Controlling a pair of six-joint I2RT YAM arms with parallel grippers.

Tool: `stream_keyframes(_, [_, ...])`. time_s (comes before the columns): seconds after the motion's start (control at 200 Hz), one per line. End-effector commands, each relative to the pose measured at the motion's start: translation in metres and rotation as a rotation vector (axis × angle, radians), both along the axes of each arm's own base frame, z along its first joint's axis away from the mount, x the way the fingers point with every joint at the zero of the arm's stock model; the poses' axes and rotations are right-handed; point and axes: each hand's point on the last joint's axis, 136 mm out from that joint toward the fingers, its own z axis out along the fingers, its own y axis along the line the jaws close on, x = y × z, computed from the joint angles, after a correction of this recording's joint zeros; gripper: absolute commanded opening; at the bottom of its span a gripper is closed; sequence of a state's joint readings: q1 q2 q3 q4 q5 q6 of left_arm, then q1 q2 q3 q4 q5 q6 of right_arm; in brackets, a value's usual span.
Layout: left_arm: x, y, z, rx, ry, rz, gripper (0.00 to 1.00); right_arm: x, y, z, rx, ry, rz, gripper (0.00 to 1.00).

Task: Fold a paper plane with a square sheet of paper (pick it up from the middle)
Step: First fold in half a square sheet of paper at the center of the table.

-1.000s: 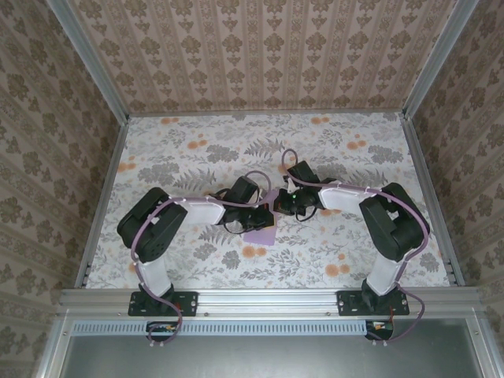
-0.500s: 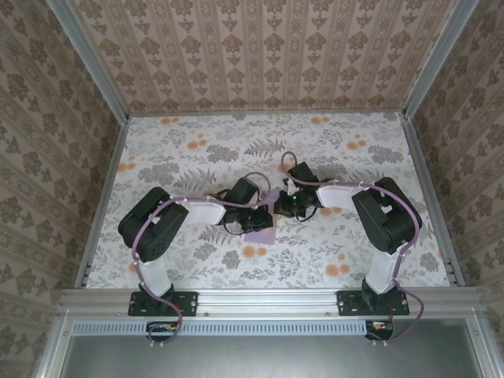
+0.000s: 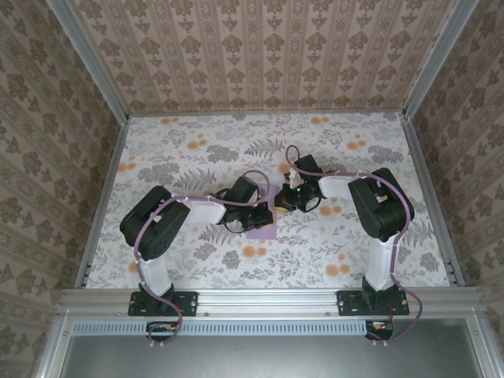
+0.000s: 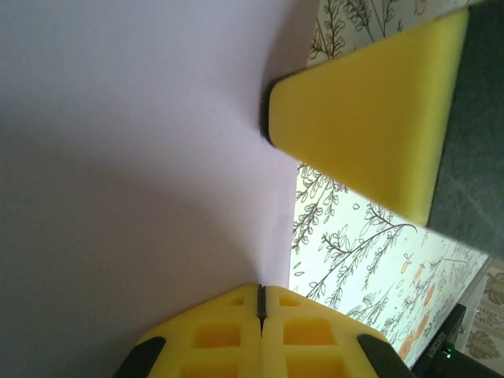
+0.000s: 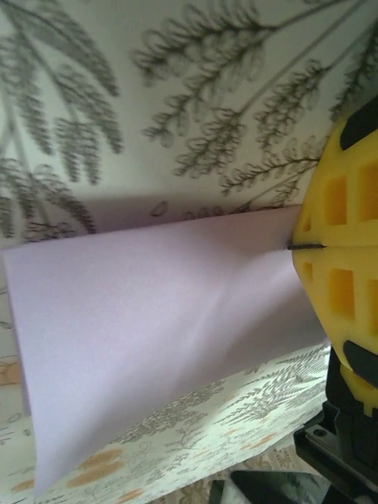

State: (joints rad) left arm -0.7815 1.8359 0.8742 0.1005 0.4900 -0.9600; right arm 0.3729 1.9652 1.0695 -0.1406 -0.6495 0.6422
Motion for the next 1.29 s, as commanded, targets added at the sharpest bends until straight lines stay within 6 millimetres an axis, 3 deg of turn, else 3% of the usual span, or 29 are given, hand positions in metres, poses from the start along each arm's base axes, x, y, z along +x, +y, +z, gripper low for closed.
stream_keyframes(0.0, [-0.041,0.034,-0.048,0.181,0.195,0.000,0.00,0.047,-0.033,-0.015,-0.109,-0.097,-0.107,0.00])
stream_keyframes(0.44, [-0.042,0.034,-0.047,0.181,0.199,-0.010,0.00,0.081,-0.034,-0.004,-0.114,-0.147,-0.092,0.00])
stream_keyframes(0.64, [-0.039,0.031,-0.043,0.167,0.181,-0.019,0.00,0.091,-0.027,0.024,-0.073,-0.196,-0.083,0.00])
stream_keyframes(0.81, [-0.032,0.028,-0.038,0.161,0.156,-0.019,0.00,0.065,-0.021,0.039,-0.024,-0.210,-0.058,0.00])
stream_keyframes(1.055, [-0.032,0.028,-0.040,0.167,0.160,-0.014,0.00,0.014,-0.006,0.014,0.008,-0.133,0.007,0.00])
stream_keyframes(1.155, [-0.033,0.030,-0.040,0.172,0.163,-0.014,0.00,0.009,0.001,0.007,0.012,-0.116,0.031,0.00])
stream_keyframes(1.29, [-0.035,0.032,-0.042,0.180,0.171,-0.014,0.00,0.019,-0.001,0.002,-0.019,-0.108,0.014,0.00])
